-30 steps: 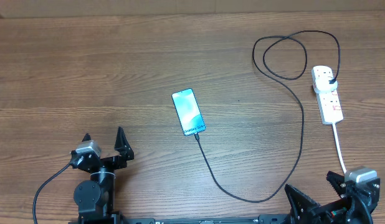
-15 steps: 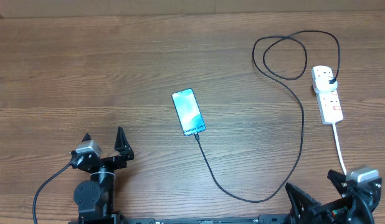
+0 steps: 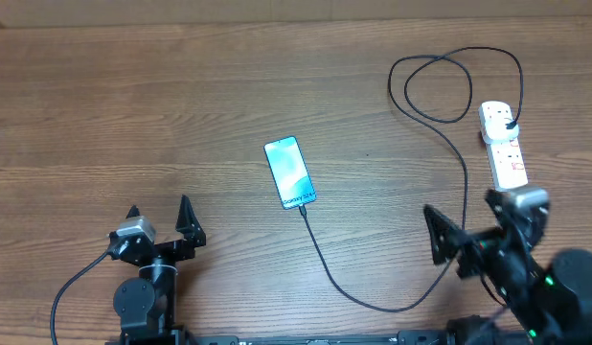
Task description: Plug charger to phone and switch on socket
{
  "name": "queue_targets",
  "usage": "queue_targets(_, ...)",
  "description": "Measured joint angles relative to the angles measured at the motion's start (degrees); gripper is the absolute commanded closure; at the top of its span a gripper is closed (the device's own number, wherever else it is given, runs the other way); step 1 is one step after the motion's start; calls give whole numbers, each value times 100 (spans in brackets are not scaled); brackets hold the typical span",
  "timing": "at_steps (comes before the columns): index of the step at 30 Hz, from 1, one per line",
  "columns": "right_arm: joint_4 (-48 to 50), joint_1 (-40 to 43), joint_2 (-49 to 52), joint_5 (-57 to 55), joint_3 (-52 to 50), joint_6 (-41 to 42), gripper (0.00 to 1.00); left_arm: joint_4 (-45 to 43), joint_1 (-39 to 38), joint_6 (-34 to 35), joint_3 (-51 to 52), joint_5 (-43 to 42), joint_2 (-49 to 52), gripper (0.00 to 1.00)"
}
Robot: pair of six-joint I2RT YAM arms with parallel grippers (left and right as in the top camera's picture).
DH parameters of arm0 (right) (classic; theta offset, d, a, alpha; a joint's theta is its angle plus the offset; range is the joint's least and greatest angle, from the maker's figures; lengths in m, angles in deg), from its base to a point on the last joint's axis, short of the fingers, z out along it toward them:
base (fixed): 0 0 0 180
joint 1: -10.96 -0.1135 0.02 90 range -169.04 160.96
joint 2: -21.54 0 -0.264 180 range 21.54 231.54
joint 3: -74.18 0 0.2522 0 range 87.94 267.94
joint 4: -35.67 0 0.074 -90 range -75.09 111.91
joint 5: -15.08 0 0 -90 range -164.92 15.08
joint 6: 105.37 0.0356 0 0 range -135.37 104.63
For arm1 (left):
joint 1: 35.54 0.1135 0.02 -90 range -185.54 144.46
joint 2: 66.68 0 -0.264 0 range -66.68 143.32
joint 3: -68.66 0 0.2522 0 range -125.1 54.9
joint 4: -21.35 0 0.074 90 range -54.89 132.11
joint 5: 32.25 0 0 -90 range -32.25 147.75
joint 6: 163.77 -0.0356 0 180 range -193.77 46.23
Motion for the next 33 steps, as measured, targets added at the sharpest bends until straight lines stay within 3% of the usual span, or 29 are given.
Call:
queue_targets(6, 1294, -2, -737, 289, -1318, -4, 0, 0, 0, 0, 0, 0, 0, 0)
queue_targets(19, 2699, -184, -2310, 538, -3075, 0, 0, 2, 0, 0, 0, 2, 0, 0)
queue_targets(33, 3187, -190, -2350, 542, -4284, 7, 0, 0, 0, 0, 0, 0, 0, 0)
